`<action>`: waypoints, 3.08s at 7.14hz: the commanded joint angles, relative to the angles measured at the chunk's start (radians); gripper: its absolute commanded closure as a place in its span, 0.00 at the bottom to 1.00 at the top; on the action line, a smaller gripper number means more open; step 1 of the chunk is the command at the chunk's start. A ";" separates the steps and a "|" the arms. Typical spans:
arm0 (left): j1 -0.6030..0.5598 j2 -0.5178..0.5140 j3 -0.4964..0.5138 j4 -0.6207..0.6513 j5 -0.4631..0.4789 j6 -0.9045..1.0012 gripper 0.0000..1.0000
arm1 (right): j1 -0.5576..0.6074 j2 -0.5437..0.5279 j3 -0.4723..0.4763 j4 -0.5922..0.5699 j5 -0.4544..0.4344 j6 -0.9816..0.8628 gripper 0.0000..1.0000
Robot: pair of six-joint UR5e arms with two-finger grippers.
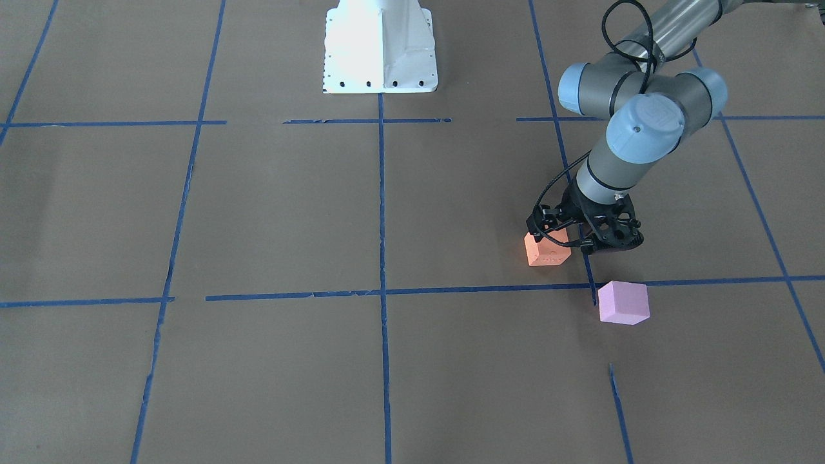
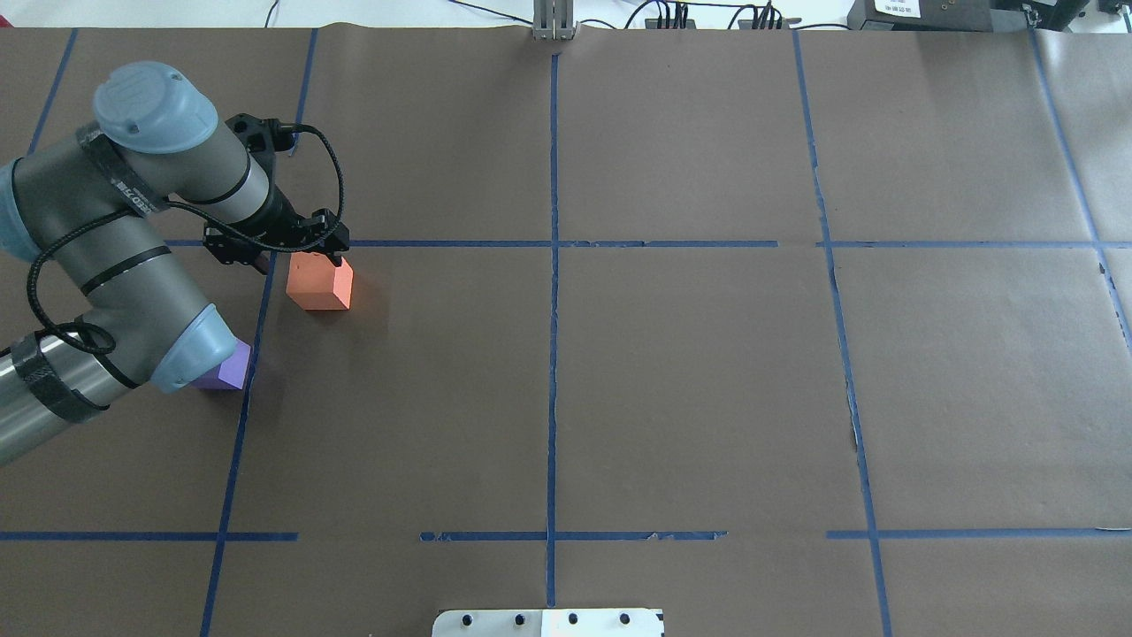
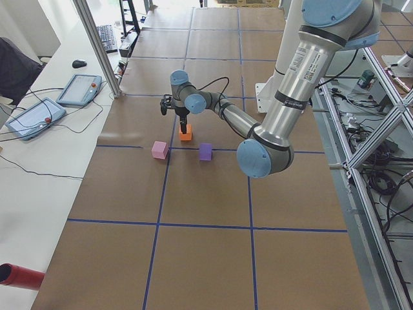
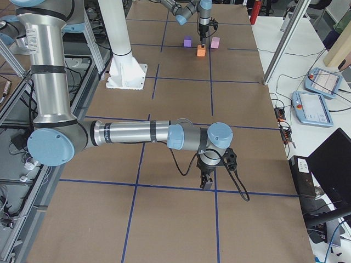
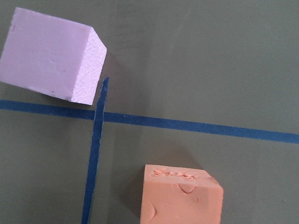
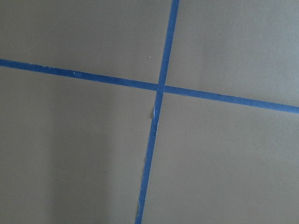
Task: Arrange blocks in a line
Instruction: 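Move the left gripper down over the orange cube, then close the left gripper on the orange cube, then carry the orange cube with the left gripper toward the pink cube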
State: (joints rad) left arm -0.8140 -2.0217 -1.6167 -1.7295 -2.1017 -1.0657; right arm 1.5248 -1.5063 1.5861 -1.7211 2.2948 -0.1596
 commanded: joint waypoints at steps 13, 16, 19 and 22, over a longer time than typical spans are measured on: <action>-0.055 -0.008 -0.012 -0.035 -0.015 0.036 0.89 | 0.000 0.000 0.000 0.000 0.000 0.000 0.00; -0.132 0.102 -0.101 0.073 -0.017 0.243 0.86 | 0.000 0.000 0.000 0.000 0.000 0.000 0.00; -0.149 0.167 -0.080 0.061 -0.014 0.322 0.86 | 0.000 0.000 0.000 0.000 0.000 0.000 0.00; -0.143 0.143 0.041 -0.046 -0.044 0.317 0.86 | 0.000 0.000 0.000 0.000 0.000 0.000 0.00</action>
State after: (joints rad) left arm -0.9586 -1.8667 -1.6310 -1.7324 -2.1287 -0.7471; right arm 1.5248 -1.5064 1.5861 -1.7211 2.2948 -0.1595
